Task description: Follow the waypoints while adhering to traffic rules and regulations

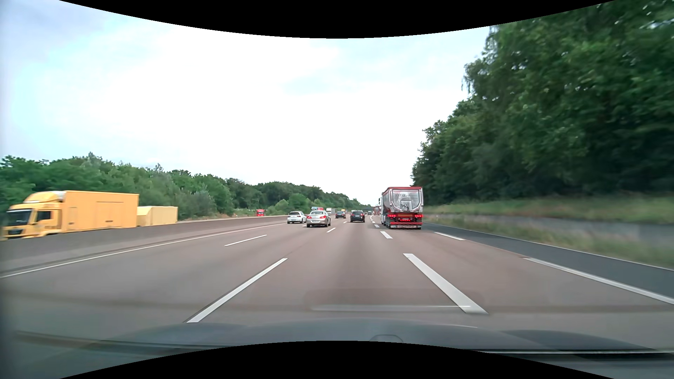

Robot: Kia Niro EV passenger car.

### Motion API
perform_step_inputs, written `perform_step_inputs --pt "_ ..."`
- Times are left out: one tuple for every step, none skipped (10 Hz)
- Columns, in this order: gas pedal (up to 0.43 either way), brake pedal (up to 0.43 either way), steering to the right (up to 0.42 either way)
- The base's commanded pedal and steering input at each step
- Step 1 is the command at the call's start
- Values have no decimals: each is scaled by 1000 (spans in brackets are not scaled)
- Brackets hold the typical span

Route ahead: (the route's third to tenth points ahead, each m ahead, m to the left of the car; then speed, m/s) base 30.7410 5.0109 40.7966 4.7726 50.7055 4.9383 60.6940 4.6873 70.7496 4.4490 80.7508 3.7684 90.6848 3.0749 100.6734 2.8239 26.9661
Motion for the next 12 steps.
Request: perform_step_inputs --pt "177 0 -1" --pt "169 0 -1" --pt "169 0 -1" --pt "169 0 -2" --pt "169 0 -2" --pt "169 0 -2" --pt "169 0 -2" --pt "169 0 -2" --pt "169 0 -2" --pt "169 0 -2" --pt "169 0 -2" --pt "169 0 -2"
